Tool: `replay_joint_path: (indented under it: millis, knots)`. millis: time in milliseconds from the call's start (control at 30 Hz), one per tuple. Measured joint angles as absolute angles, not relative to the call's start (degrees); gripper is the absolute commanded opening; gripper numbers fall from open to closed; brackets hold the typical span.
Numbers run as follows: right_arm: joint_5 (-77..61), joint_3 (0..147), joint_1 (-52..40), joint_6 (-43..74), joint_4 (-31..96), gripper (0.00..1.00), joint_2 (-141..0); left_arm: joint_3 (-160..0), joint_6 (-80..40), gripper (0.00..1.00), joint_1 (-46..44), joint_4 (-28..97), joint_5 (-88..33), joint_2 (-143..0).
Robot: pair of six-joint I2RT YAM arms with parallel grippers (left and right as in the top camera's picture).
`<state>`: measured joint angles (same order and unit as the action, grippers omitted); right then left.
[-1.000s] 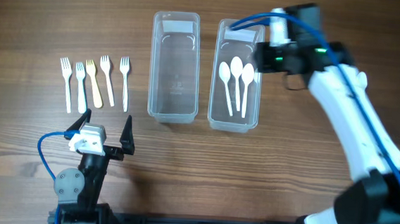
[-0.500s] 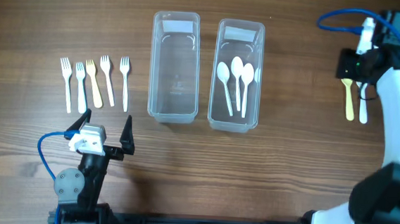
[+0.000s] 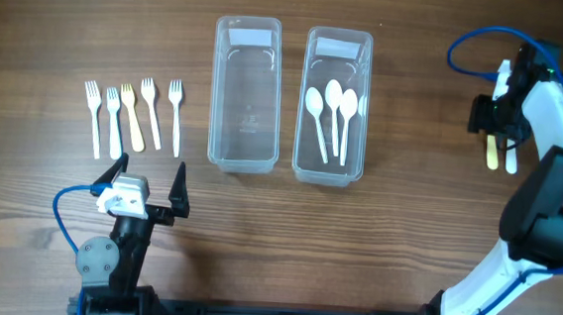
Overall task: Pack container
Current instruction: 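Grasp the yellow spoon with the right gripper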
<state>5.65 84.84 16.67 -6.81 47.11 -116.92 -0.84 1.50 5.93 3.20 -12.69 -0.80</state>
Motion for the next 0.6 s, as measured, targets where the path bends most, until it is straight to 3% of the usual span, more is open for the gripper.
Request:
replay_joint_path:
  millis: [600]
  knots:
    - [5.72,84.84,16.67,-7.84,42.30,0.58,-118.21,-0.84,1.50,1.00,5.93,3.20,-12.69,-0.80]
